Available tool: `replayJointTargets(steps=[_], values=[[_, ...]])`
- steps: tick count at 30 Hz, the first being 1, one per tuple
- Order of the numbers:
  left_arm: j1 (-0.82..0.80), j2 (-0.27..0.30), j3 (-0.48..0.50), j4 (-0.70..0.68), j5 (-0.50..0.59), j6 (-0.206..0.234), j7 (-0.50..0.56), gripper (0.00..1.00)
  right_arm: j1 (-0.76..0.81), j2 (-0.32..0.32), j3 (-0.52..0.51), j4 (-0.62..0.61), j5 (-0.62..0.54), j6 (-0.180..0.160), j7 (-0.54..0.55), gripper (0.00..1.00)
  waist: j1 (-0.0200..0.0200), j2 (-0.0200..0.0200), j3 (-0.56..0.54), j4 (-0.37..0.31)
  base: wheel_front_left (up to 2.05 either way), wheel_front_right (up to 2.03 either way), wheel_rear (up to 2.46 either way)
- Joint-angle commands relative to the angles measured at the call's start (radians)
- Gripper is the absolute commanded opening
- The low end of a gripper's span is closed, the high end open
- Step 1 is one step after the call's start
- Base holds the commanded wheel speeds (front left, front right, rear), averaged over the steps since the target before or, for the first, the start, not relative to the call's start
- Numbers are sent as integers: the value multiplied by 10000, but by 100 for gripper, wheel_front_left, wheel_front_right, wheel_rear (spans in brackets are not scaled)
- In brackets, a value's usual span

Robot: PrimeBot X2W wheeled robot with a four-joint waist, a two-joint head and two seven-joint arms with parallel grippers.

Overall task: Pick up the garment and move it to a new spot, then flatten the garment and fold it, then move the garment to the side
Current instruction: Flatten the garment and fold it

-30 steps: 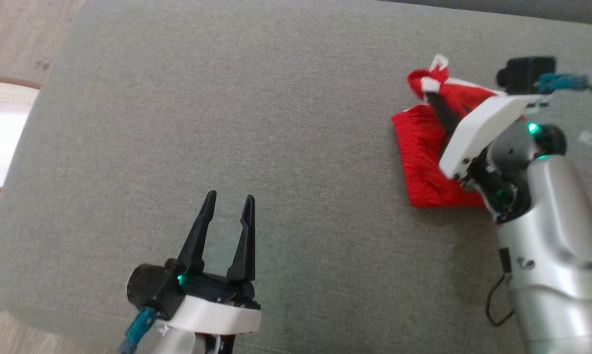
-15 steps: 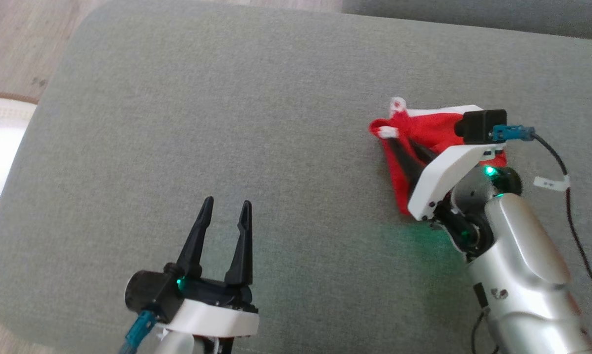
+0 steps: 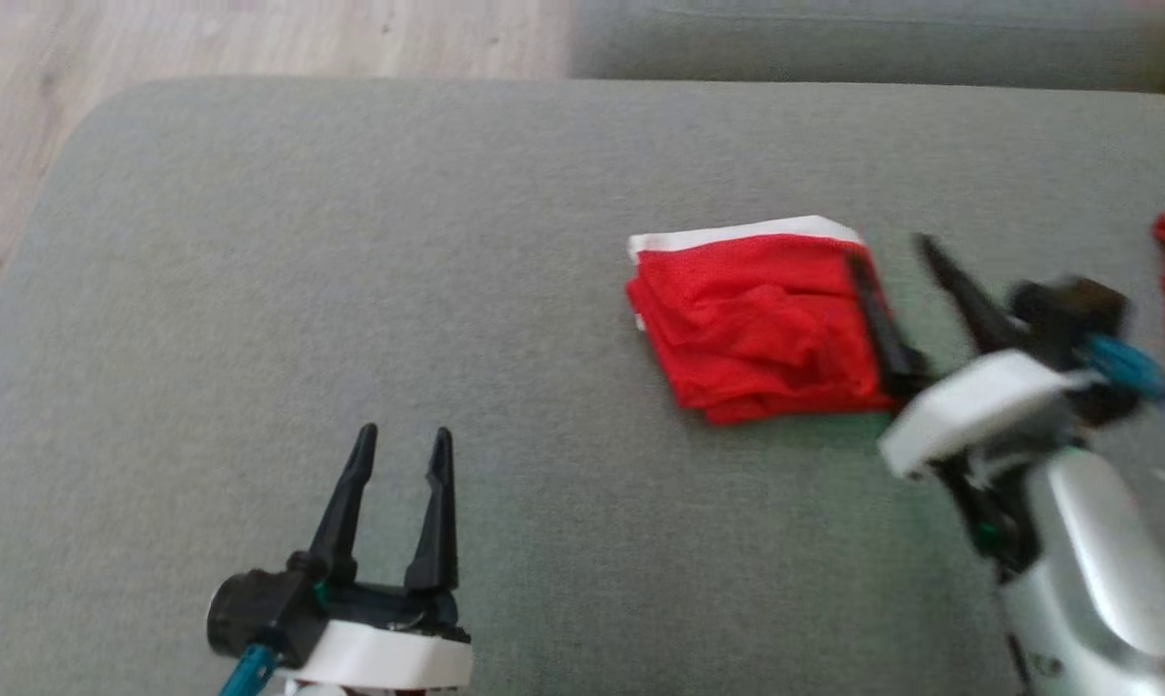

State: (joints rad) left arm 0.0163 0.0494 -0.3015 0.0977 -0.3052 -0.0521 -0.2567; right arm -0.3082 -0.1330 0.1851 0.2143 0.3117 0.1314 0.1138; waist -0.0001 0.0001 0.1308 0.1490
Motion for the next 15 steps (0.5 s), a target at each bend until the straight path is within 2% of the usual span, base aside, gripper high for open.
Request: replayJointTargets(steps=[1, 4, 8, 15], values=[[-105, 8, 432, -283, 91, -1, -51, 100, 70, -102, -118, -466, -234, -7, -352, 100, 1, -1, -232, -323, 0, 0, 0], [41, 8, 664, -243, 216, -29, -51, 100, 729, -467, -810, -479, -1060, -7, -1237, 100, 1, -1, -405, -602, 0, 0, 0], [240, 8, 955, -160, 326, -21, -51, 100, 1550, -655, -1483, -62, -1609, -7, -2415, 100, 1, -1, -658, -840, 0, 0, 0], [480, 8, 1236, -211, 286, 46, -51, 100, 2052, -504, -1863, 1023, -1589, -7, -3294, 100, 1, -1, -804, -950, 0, 0, 0]])
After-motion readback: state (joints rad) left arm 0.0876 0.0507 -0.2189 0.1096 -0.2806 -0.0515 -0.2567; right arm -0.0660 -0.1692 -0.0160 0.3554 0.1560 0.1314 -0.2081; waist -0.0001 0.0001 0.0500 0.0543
